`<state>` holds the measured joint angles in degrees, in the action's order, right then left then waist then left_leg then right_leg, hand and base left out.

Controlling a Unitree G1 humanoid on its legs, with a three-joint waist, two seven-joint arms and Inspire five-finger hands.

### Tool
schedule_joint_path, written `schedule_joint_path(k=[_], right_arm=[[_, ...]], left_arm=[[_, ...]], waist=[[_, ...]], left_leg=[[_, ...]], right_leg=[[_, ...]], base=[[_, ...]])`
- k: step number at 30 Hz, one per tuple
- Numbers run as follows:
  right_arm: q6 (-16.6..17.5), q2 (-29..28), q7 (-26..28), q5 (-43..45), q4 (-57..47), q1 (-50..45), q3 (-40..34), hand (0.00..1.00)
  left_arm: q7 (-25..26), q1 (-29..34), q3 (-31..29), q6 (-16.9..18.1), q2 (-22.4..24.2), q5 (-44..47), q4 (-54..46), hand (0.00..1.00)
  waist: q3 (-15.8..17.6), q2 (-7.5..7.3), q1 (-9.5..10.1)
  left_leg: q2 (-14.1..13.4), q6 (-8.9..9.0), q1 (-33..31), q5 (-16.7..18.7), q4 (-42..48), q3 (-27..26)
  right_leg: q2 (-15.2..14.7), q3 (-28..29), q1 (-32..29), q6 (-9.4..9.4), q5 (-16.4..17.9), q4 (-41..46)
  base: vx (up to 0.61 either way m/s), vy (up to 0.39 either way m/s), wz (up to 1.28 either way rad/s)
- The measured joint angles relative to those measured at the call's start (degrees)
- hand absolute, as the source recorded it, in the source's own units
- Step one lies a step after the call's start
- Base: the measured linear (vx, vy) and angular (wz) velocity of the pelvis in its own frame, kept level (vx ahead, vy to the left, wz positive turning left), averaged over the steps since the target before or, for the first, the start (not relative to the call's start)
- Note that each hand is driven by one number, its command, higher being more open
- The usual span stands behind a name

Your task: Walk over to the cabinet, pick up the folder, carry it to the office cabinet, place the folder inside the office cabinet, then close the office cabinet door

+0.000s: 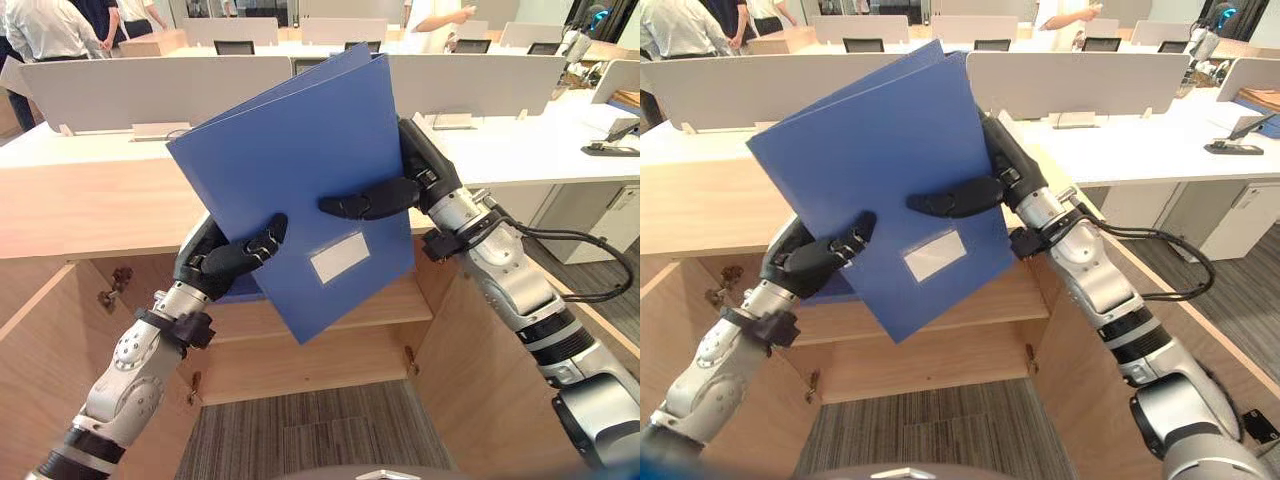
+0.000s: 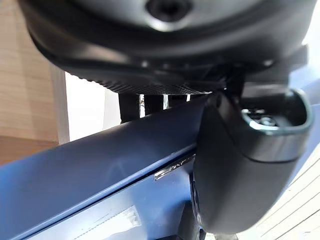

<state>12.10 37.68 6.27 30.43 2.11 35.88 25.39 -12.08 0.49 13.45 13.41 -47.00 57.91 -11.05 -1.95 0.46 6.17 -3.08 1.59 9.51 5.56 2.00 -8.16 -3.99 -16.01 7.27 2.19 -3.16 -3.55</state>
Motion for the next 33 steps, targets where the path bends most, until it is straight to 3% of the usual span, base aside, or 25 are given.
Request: schedule_joint_path(k=[2,4,9,10,13,19,21,27,30,33], right_arm=[[0.47,3.33,0.12,4.37,0.10,1.27,3.64,0.00],[0.12,8.68,4.18,12.81,0.17,1.83,7.70,0.00],[-3.10,16.79,9.52,22.63,0.26,1.87,16.58,0.00],[-4.22,18.18,10.73,23.90,0.26,1.86,18.62,0.00],[-5.68,19.16,11.36,23.48,0.19,1.86,20.64,0.00],[-5.41,16.08,14.66,8.91,-8.83,1.83,10.25,0.00],[-5.18,13.38,17.11,3.17,-12.36,1.83,7.78,0.00],[-3.81,4.95,18.10,-5.77,-15.44,0.25,6.17,0.00],[-2.82,2.50,18.13,-8.10,-16.84,-3.47,4.84,0.00],[-2.30,-1.91,17.98,-11.53,-17.59,-6.32,4.82,0.00]], left_arm=[[-0.80,-0.27,1.46,0.00,-2.98,2.47,0.26,0.00],[-2.70,-0.30,2.76,-0.32,-5.07,3.38,0.80,0.00],[-5.79,-0.29,4.91,-1.75,-10.00,3.23,4.24,0.00],[-6.63,-0.25,5.49,-2.11,-11.34,3.05,5.24,1.00],[-8.61,1.21,5.40,-2.93,-11.70,0.23,6.53,1.00],[-16.33,6.64,5.91,-7.25,-9.89,-8.47,6.94,1.00],[-19.90,7.84,6.80,-9.19,-9.47,-11.50,6.96,1.00],[-26.32,11.29,9.42,-10.40,-7.20,-15.91,7.22,1.00],[-26.96,13.30,9.35,-10.36,-4.10,-15.99,9.39,1.00],[-27.10,14.64,9.37,-9.95,-0.45,-22.44,13.74,1.00]], waist=[[-0.75,0.12,-0.10],[-1.59,0.18,-0.11],[-3.19,-0.48,-0.09],[-3.38,-0.76,-0.09],[-3.60,-1.15,-0.08],[-3.67,-1.31,-0.13],[-3.77,-1.49,-0.10],[-3.40,-1.04,-0.12],[-3.29,-0.88,0.04],[-2.84,-0.71,-0.33]], left_leg=[[-0.12,0.02,0.15,0.01,-0.08,-0.40],[-0.23,0.08,0.10,0.00,-0.12,-0.51],[-0.76,0.87,-0.36,-0.38,-0.57,-0.51],[-1.00,1.07,-0.35,-0.50,-0.72,-0.51],[-1.62,1.56,-0.40,-0.56,-0.71,-0.53],[-2.68,2.49,-0.58,-0.44,-0.64,-0.63],[-3.11,2.83,-0.54,-0.35,-0.61,-0.63],[-3.30,2.87,-0.31,-0.36,-0.66,-0.79],[-3.32,2.87,-0.24,-0.36,-0.73,-0.83],[-3.39,2.87,-0.20,-0.35,-0.81,-0.99]], right_leg=[[0.12,0.31,0.00,-0.06,-0.06,-0.12],[0.25,0.38,0.00,-0.17,-0.22,-0.34],[1.00,0.38,0.04,-0.78,-0.63,-1.19],[1.28,0.38,0.03,-0.95,-0.61,-1.22],[1.98,0.43,-0.03,-1.45,-0.54,-1.22],[3.27,0.53,-0.27,-2.22,-0.12,-1.22],[3.70,0.51,-0.21,-2.51,0.07,-1.22],[3.87,0.59,-0.07,-2.65,0.18,-1.22],[3.89,0.60,-0.05,-2.64,0.19,-1.22],[3.98,0.71,-0.10,-2.64,0.21,-1.23]], base=[[0.00,0.000,-0.09],[0.00,0.000,-0.02],[-0.01,-0.006,0.00],[-0.04,-0.043,-0.01],[-0.04,-0.048,-0.02],[0.00,-0.037,-0.02],[0.02,-0.038,0.00],[0.00,0.000,0.00],[0.00,0.000,0.00],[-0.01,0.002,-0.01]])
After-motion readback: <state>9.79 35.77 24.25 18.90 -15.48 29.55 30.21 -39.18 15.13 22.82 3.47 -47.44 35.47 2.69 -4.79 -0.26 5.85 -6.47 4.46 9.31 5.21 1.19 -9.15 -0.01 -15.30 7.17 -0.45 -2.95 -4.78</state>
